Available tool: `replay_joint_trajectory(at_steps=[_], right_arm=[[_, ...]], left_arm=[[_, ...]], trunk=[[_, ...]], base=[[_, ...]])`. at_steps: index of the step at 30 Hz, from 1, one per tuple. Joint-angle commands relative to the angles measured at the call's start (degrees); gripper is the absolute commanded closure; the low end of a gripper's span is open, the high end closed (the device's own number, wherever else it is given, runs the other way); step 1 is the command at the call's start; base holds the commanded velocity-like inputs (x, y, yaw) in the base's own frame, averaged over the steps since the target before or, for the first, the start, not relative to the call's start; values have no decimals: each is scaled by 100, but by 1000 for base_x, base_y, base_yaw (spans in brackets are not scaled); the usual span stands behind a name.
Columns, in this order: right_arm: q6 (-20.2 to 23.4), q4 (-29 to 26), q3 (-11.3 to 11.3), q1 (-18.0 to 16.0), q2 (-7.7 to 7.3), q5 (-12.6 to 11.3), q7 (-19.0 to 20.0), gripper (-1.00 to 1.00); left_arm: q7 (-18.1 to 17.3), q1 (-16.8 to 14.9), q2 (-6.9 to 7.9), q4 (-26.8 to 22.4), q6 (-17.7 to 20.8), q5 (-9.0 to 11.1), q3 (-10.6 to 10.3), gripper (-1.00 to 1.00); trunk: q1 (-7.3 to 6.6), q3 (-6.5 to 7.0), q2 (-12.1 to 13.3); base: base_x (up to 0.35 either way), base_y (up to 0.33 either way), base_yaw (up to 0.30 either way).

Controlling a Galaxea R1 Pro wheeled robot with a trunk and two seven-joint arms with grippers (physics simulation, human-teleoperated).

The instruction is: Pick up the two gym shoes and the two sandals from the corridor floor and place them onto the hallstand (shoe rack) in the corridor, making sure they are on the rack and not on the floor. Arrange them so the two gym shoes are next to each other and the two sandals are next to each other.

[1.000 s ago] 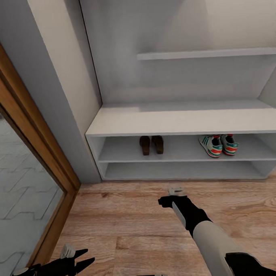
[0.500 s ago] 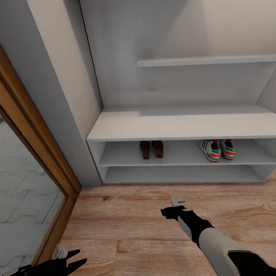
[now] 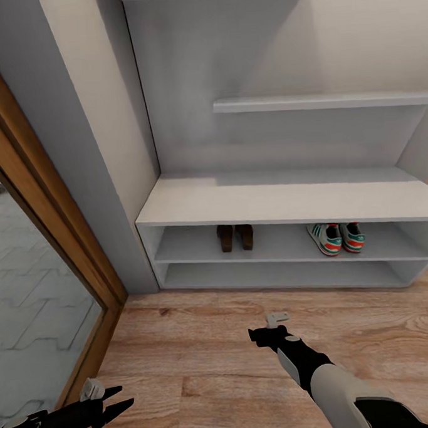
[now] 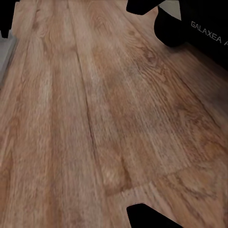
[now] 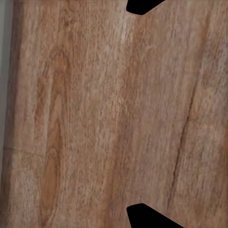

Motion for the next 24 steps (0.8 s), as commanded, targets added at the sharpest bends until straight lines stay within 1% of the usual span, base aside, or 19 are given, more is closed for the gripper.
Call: replay_joint_trajectory(at_steps=[1,5,9,10,12,14,15,18,19,22,24], right_arm=[[-12,5,-47,31,-6,58,25,-100],[-97,23,-47,141,-42,61,27,-100],[-425,65,-47,342,-55,64,28,-100],[-618,77,-47,412,-67,65,28,-100],[-810,89,-47,472,-89,67,28,-100],[-981,103,-47,532,-129,69,28,-100],[-1118,121,-47,603,-176,68,28,-100],[-1271,148,-47,714,-242,67,28,-100],[-1356,160,-47,791,-274,66,28,-100],[-1492,169,-47,927,-305,66,26,-100],[-1648,172,-45,1096,-335,70,16,-100]], left_arm=[[-1,-5,-6,-3,-5,-62,48,-100],[140,-5,-6,-3,-8,-61,53,-100],[325,-5,-5,-44,-14,-60,56,-100],[388,-5,-5,-85,-13,-62,53,-100],[445,-5,-5,-129,-16,-64,48,-100],[500,-5,-5,-166,-20,-69,45,-100],[564,-5,-5,-190,-24,-78,40,-100],[699,-5,-5,-210,-29,-87,36,-100],[815,0,-7,-218,-32,-92,31,-100],[1013,20,-11,-220,-36,-96,23,-100],[1214,73,-18,-204,-42,-99,20,-100]], trunk=[[-24,14,40],[-111,86,200],[-199,158,361],[-221,176,401],[-265,212,481],[-309,248,561],[-331,266,601],[-397,320,722],[-419,337,762],[-485,391,882],[-529,427,962]], base=[[0,0,0],[0,0,0],[0,0,0],[0,0,0],[0,0,0],[0,0,0],[0,0,0],[0,0,0],[0,0,0],[0,0,0],[0,0,0]])
